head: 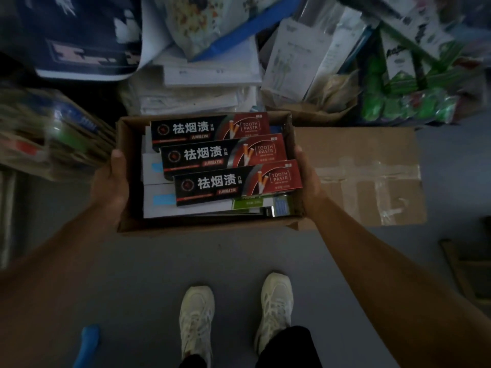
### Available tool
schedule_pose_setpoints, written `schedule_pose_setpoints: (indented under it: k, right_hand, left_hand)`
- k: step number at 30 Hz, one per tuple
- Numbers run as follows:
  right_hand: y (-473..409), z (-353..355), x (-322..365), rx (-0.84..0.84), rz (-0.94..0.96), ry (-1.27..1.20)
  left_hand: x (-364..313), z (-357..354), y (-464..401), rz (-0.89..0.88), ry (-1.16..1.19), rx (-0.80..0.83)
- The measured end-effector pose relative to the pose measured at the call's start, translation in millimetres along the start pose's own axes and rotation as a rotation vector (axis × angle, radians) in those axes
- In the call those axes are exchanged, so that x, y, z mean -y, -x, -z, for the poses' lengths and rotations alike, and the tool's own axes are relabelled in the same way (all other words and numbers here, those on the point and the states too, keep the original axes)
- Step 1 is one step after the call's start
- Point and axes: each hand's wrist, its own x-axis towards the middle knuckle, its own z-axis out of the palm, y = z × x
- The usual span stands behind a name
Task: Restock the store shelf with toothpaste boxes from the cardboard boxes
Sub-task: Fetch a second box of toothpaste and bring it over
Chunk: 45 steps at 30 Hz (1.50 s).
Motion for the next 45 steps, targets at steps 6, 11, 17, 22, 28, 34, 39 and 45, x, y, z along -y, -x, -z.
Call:
schedule_pose_setpoints:
  k: [6, 11, 17, 22, 28, 34, 39, 45]
  right_hand:
    - [95, -24, 48, -0.086, 0.053, -0.03]
    - [200, -44, 100, -0.131, 0.138, -0.076]
    - [337, -55, 160, -0.239, 0.289, -0.109]
    - [454, -50, 183, -0.371, 0.408, -0.217]
    - [580, -23, 170, -0.525, 0.577, -0.443]
    - [702, 16, 118, -0.798, 0.688, -0.593]
    - [791, 53, 51, -1.047, 0.749, -0.702]
    - [885, 85, -44, -1.262, 0.806, -0.828]
  left_hand:
    - [-87, 55, 75, -0.046, -0.048, 0.047]
    - [-182, 107, 146, -0.146, -0.095, 0.113]
    - [-279, 160, 237, -0.283, -0.096, 0.222]
    - [-351, 183, 304, -0.464, -0.151, 0.344]
    - [-420, 169, 400, -0.703, -0.217, 0.522]
    - [-448, 132, 537, -0.946, -0.297, 0.77]
    - [-437, 89, 658, -1.111, -0.41, 0.995]
    - [-383, 41, 805, -1.217, -0.509, 1.298]
